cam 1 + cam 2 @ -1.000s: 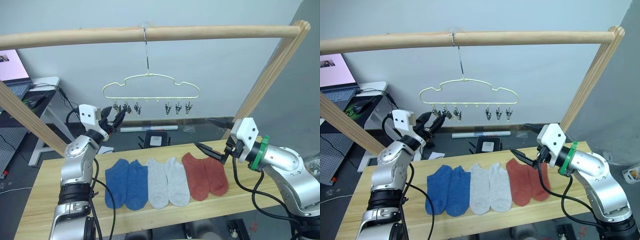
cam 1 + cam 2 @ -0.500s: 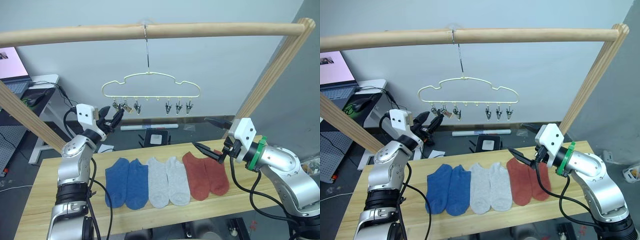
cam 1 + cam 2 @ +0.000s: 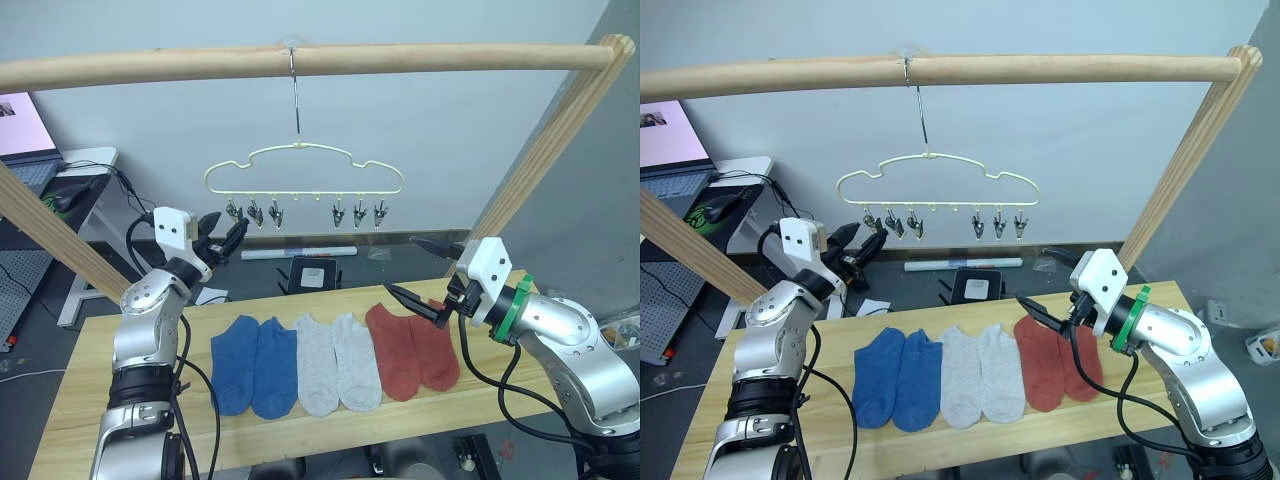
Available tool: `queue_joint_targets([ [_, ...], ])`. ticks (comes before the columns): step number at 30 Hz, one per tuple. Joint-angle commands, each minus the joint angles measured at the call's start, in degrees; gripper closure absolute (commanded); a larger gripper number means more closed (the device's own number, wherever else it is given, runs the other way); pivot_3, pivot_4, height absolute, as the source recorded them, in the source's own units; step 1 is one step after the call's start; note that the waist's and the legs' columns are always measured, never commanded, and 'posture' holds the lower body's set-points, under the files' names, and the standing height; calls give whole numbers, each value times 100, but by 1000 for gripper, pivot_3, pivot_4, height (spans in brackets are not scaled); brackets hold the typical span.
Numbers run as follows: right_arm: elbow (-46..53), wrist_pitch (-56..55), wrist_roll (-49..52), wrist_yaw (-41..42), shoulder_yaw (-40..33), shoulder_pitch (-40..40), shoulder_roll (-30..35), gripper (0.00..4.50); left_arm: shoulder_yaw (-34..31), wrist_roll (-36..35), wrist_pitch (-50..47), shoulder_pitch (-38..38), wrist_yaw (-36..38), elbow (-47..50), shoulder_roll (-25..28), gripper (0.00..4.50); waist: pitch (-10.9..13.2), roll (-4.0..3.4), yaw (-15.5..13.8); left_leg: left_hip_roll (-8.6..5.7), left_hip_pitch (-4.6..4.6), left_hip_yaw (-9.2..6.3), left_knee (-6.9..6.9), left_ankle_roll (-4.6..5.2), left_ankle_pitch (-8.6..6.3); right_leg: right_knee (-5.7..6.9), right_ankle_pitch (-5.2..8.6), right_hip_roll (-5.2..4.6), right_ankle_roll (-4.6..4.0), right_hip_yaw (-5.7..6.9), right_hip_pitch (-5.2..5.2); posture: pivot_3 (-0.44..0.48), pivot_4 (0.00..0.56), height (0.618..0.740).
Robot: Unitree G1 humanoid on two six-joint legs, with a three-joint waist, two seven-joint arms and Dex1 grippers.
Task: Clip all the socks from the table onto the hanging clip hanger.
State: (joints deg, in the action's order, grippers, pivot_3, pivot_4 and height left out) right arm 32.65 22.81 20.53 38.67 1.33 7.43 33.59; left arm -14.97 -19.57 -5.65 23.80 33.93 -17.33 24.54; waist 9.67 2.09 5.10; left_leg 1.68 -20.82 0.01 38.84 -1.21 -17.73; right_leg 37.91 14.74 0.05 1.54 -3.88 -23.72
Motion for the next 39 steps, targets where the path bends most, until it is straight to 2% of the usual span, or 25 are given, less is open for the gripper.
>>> queue_joint_targets([
  [1,217,-135,0,-20,-73,7,-2,0,-43,-2,47,232,-114,35,30,1468,0,0,2,-1,0,1,0,0,0,0,0,0,0,1,0,-176,161,740],
  [22,189,-147,-109,-33,-27,12,-132,0,-10,-79,-231,490,-171,125,55,1468,1,0,6,0,-1,3,0,0,0,0,0,0,1,5,-2,-178,159,740],
  [25,197,-144,-111,-28,-34,2,-130,0,-10,-81,-216,498,-162,117,50,2029,1,0,6,-1,-1,3,0,0,0,0,-1,-1,1,5,-2,-179,159,740],
  [30,191,-151,-118,-22,-44,-3,-121,0,-5,-87,-198,488,-152,148,35,3508,1,0,7,-1,-1,3,0,0,0,1,-1,0,1,5,-2,-179,158,740],
  [32,193,-154,-121,-22,-39,-5,-124,0,-5,-93,-195,490,-144,152,33,3930,1,0,7,-1,-1,3,0,0,0,1,-1,-1,1,5,-2,-179,158,740],
  [35,201,-153,-130,-32,-30,-9,-130,0,-7,-106,-201,482,-116,167,45,4185,1,0,8,-1,-1,4,0,0,0,1,-1,0,1,5,-2,-179,158,740],
  [39,206,-148,-150,-50,-17,-20,-134,0,14,-127,-241,424,-11,259,73,4186,1,0,9,-1,0,3,0,0,0,2,-1,0,1,5,-2,-179,158,740],
])
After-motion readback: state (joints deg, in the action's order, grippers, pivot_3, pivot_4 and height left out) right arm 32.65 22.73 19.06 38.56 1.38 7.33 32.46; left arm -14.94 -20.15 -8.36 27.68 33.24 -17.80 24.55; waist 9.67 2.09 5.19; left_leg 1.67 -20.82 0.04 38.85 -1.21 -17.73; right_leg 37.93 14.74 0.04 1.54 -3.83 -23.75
